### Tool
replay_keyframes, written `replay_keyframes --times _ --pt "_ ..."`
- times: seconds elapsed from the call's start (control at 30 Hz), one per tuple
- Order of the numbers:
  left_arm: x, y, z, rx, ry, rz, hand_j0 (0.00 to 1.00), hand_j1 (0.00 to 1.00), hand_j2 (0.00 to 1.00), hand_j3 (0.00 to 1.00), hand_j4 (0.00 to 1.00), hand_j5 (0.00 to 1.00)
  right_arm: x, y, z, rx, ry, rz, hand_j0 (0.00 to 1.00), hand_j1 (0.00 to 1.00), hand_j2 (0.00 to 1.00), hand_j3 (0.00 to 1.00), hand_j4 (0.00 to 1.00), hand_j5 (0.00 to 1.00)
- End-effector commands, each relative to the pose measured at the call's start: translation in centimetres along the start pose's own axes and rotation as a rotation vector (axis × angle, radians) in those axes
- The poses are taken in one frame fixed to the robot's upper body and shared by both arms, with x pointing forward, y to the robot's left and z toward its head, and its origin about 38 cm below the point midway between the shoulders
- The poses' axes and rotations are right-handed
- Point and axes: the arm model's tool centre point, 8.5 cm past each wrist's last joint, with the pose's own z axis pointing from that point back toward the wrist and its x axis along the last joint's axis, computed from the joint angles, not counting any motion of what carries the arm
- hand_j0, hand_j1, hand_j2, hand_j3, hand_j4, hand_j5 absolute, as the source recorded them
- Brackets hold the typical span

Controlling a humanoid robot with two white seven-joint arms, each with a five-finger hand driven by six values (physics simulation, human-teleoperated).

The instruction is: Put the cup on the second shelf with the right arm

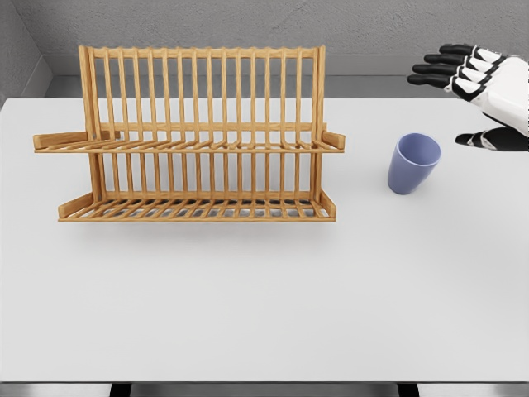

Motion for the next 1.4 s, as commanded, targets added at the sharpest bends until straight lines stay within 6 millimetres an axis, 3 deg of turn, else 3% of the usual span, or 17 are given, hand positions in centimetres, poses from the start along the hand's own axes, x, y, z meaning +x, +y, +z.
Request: replay_keyframes --times 0.0,0.1,0.17,0.23,0.27,0.4,0.47,0.53,0.63,0.7,0.8,0.93,1.2,1.37 --pt "0.0 0.0 0.0 0.000 0.000 0.000 1.00 1.00 1.00 1.00 1.00 1.00 0.0 -0.1 0.0 -0.004 -0.001 -0.004 1.00 1.00 1.00 1.00 1.00 1.00" --pt "0.0 0.0 0.0 0.000 0.000 0.000 1.00 1.00 1.00 1.00 1.00 1.00 0.0 0.3 -0.1 -0.006 -0.002 -0.016 1.00 1.00 1.00 1.00 1.00 1.00" --pt "0.0 0.0 0.0 0.000 -0.001 0.000 1.00 1.00 1.00 1.00 1.00 1.00 -0.3 1.8 0.0 0.058 0.009 -0.037 1.00 1.00 1.00 1.00 1.00 1.00" --pt "0.0 0.0 0.0 0.000 0.000 0.000 1.00 1.00 1.00 1.00 1.00 1.00 -0.4 2.9 -0.2 0.415 -0.006 0.008 1.00 1.00 1.00 1.00 1.00 1.00" --pt "0.0 0.0 0.0 0.000 -0.001 0.000 1.00 1.00 1.00 1.00 1.00 1.00 -0.7 2.6 -0.2 0.481 -0.001 0.025 1.00 1.00 1.00 1.00 1.00 1.00" --pt "0.0 0.0 0.0 0.000 -0.001 0.000 1.00 1.00 1.00 1.00 1.00 1.00 -1.6 1.1 -0.5 0.460 0.020 0.058 1.00 1.00 1.00 1.00 1.00 1.00" --pt "0.0 0.0 0.0 0.000 0.000 0.000 1.00 1.00 1.00 1.00 1.00 1.00 -2.8 0.3 -2.1 0.418 0.031 0.065 1.00 1.00 1.00 1.00 1.00 1.00" --pt "0.0 0.0 0.0 0.000 0.000 0.000 1.00 1.00 1.00 1.00 1.00 1.00 -4.4 1.9 -4.0 0.450 0.047 0.049 1.00 1.00 1.00 1.00 1.00 1.00" --pt "0.0 0.0 0.0 0.000 0.000 0.000 1.00 1.00 1.00 1.00 1.00 1.00 -5.9 3.9 -4.4 0.503 0.077 0.019 1.00 1.00 1.00 1.00 1.00 1.00" --pt "0.0 0.0 0.0 0.000 0.000 0.000 1.00 1.00 1.00 1.00 1.00 1.00 -6.2 4.4 -4.2 0.513 0.085 0.007 1.00 1.00 1.00 1.00 1.00 1.00" --pt "0.0 0.0 0.0 0.000 0.000 0.000 1.00 1.00 1.00 1.00 1.00 1.00 -7.0 5.1 -5.8 0.529 0.084 -0.012 1.00 1.00 1.00 1.00 1.00 1.00" --pt "0.0 0.0 0.0 0.000 0.000 0.000 1.00 1.00 1.00 1.00 1.00 1.00 -7.9 6.1 -5.5 0.565 0.110 -0.022 1.00 1.00 1.00 1.00 1.00 1.00" --pt "0.0 0.0 0.0 0.000 0.000 0.001 1.00 1.00 1.00 1.00 1.00 1.00 -7.7 8.8 -5.9 0.620 0.100 -0.056 1.00 1.00 1.00 1.00 1.00 1.00" --pt "0.0 0.0 0.0 0.000 0.000 0.000 1.00 1.00 1.00 1.00 1.00 1.00 -7.7 9.3 -6.3 0.620 0.098 -0.062 1.00 1.00 1.00 1.00 1.00 1.00"
